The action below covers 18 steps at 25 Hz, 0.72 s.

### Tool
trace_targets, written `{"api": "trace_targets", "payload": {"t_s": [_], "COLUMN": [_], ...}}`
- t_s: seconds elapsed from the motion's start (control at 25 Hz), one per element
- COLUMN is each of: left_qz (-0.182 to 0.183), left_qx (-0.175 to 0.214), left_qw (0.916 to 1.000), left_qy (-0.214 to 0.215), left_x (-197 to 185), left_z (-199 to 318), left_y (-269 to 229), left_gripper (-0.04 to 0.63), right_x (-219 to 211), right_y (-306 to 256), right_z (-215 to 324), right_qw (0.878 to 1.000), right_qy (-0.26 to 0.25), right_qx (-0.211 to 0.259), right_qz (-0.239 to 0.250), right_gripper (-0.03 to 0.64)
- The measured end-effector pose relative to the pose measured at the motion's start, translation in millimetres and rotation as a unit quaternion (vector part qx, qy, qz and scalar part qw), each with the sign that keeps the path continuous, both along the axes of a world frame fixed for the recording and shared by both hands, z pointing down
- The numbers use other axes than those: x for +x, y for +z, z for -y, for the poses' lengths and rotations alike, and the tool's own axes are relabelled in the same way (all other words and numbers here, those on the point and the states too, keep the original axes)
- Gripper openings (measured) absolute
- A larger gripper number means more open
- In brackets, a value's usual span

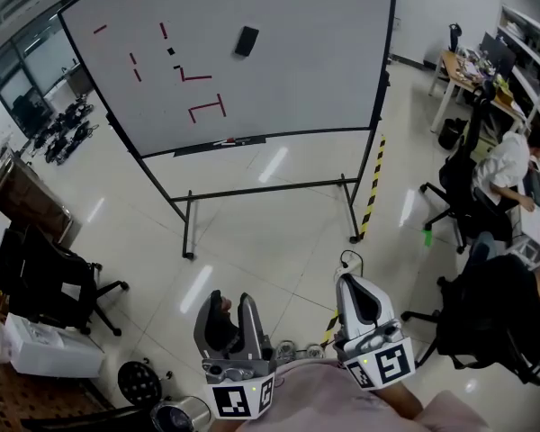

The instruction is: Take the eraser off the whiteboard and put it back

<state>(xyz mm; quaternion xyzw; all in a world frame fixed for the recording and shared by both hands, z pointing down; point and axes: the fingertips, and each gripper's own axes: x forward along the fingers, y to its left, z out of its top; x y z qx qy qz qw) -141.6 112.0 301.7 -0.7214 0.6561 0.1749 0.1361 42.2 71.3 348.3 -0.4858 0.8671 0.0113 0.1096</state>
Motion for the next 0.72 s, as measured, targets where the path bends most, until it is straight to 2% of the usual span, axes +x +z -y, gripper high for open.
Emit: {"api": "trace_targets", "payload": {"t_s": [0.48,0.72], "left_qz": [0.002,0.004], "left_qx": [-0.017,-0.019], "left_qw": [0.9999,0.9998], "left_qy": [0.002,0.007], "left_x": [1.9,5.7], "left_z": [6.6,8.0], "left_y": [6.9,6.5], "left_gripper": [0.166,0.166], "right_x": [0.8,-7.2], "right_y": [3.8,-3.3], "right_z": [5.0,-3.2], "right_qw": [1.0,1.0], "right_qy": [0.002,-0.017], "right_qx": [-0.007,0.02], "right_qz": [0.005,-0.016], "right_gripper": [0.0,0.0]}}
